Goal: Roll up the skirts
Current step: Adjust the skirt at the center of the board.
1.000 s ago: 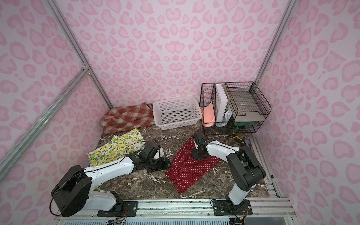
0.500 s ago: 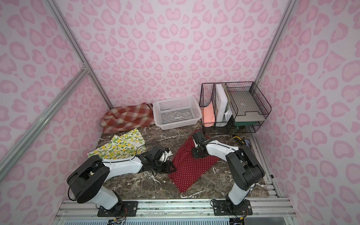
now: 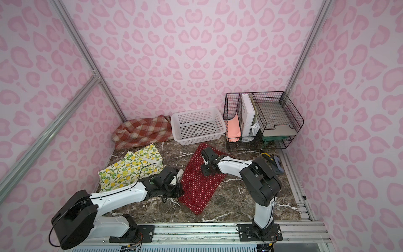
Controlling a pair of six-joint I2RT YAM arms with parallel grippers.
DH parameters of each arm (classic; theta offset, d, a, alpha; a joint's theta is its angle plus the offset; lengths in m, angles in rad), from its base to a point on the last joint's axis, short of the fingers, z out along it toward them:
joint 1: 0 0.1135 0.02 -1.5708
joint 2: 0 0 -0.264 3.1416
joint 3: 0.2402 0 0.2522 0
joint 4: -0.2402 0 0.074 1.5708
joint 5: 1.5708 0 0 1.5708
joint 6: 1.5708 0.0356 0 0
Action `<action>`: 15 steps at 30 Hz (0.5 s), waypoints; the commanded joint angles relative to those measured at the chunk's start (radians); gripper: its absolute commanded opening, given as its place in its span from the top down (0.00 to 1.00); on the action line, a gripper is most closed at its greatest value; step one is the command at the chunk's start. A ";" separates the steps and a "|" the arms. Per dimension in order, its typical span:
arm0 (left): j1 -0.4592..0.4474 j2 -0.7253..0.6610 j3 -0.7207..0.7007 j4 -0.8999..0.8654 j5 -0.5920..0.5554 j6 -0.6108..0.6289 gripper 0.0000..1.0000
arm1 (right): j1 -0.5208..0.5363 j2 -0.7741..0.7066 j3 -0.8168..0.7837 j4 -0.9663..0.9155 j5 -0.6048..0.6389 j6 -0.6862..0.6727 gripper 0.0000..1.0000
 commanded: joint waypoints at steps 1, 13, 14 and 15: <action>-0.004 -0.117 -0.057 -0.139 -0.079 -0.085 1.00 | 0.034 0.083 0.066 -0.083 -0.084 0.007 0.69; -0.009 -0.172 -0.008 -0.244 -0.191 -0.239 1.00 | 0.040 0.008 0.149 -0.107 -0.033 -0.106 0.53; -0.009 -0.157 0.006 -0.257 -0.186 -0.256 1.00 | 0.047 -0.050 0.105 -0.106 -0.016 -0.118 0.50; -0.009 -0.143 0.024 -0.276 -0.180 -0.275 1.00 | 0.059 -0.113 0.062 -0.106 0.007 -0.136 0.48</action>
